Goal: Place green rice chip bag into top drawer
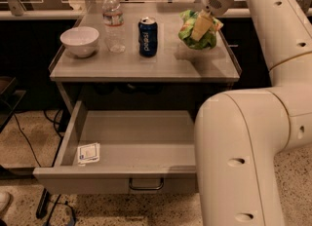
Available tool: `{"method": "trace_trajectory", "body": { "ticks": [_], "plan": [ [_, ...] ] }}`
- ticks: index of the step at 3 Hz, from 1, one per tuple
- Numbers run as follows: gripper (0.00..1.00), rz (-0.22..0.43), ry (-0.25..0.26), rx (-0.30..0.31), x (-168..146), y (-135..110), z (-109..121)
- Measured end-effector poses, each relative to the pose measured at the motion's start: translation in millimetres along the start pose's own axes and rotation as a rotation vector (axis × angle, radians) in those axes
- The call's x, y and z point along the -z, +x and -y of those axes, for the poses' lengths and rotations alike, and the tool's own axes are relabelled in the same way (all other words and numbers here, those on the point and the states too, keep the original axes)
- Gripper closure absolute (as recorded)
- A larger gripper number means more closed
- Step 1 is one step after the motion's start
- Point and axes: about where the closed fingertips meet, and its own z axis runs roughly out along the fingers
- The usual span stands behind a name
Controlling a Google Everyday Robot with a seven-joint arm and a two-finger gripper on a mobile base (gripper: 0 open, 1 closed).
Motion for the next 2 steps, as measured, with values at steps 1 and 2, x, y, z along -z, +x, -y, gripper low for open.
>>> {"method": "trace_trajectory", "body": {
  "ticks": [1, 2],
  "plan": [
    [1.00, 0.012, 0.010, 0.002, -4, -4, 3],
    [1.00, 0.000, 0.019, -0.006, 13, 3, 1]
  ]
}}
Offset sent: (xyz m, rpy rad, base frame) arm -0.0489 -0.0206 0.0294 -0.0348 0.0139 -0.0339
